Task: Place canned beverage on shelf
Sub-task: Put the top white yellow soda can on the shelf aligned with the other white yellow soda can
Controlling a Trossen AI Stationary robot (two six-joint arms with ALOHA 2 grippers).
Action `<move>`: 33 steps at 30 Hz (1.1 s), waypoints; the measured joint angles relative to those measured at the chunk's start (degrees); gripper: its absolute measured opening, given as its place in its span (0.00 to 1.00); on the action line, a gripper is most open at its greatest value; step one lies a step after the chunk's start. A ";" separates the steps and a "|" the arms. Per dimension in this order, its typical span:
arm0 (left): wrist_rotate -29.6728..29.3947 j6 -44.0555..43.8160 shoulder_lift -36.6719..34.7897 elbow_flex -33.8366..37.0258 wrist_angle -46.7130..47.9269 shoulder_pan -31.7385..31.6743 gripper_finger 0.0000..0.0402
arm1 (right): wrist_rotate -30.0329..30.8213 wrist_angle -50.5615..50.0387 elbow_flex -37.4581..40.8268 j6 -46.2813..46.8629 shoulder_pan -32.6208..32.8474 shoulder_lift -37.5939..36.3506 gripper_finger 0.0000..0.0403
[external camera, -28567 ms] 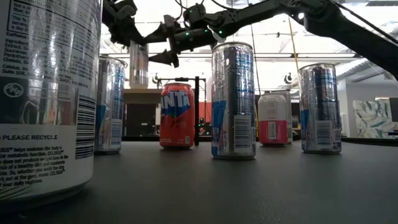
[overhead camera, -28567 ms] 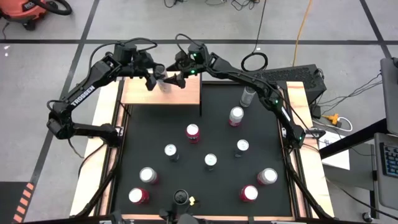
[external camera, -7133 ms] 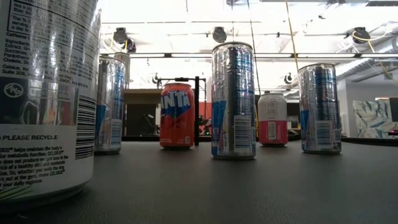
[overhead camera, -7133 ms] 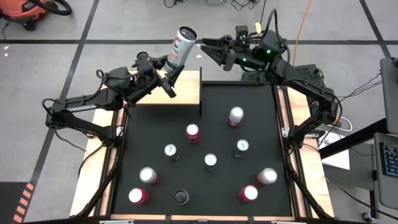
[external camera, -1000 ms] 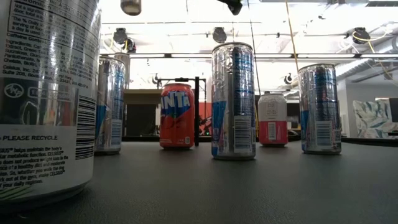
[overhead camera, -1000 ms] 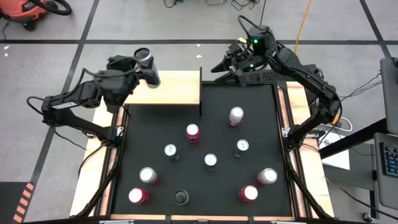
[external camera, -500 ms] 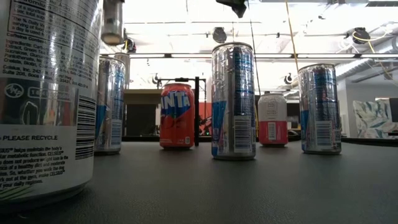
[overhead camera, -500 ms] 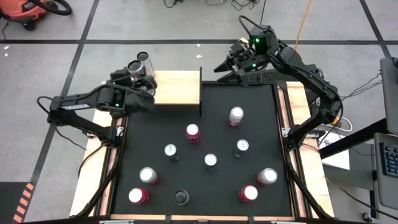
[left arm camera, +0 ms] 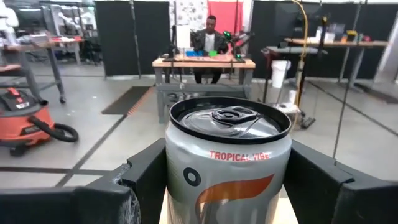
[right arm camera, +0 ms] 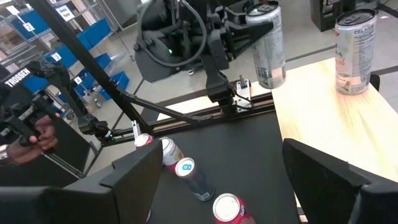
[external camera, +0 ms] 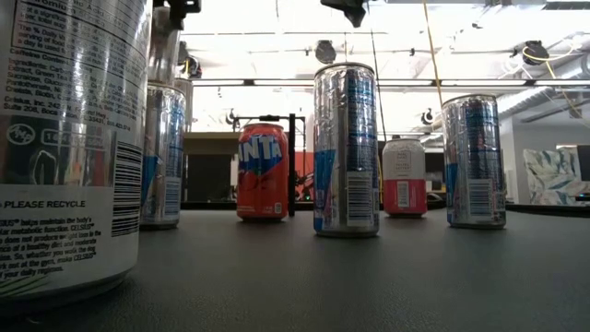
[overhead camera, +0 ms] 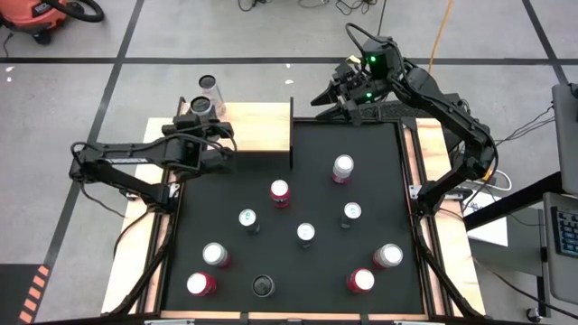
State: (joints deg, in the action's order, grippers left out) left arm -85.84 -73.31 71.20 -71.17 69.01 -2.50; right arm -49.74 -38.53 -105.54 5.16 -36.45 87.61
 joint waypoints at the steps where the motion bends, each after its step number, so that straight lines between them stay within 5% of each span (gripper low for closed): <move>1: -0.09 -0.60 -0.02 1.24 -2.12 -0.18 0.64 | 0.02 -0.07 0.00 0.18 0.00 0.01 0.77; 5: 2.29 -2.17 0.09 4.09 -11.00 0.64 0.64 | 0.06 -0.10 0.00 0.33 0.00 0.02 0.77; 10: 3.59 6.42 0.98 3.88 -27.67 3.04 0.64 | 0.07 0.03 0.00 0.33 0.01 0.01 0.77; 22: 8.36 89.20 0.81 0.74 -96.57 2.71 0.64 | 0.15 0.53 0.00 -0.64 0.00 0.02 0.77; 26: 8.57 106.99 0.00 -5.71 -101.62 1.99 0.64 | 0.15 0.53 0.00 -0.96 0.00 0.02 0.77; 33: 10.98 117.40 -7.36 -8.75 -95.18 -0.29 0.64 | 0.13 0.52 0.00 -1.61 0.00 0.04 0.77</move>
State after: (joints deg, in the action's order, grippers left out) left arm -74.86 44.09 63.84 -79.92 -26.17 -2.79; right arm -49.60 -38.01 -105.54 3.55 -36.45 87.66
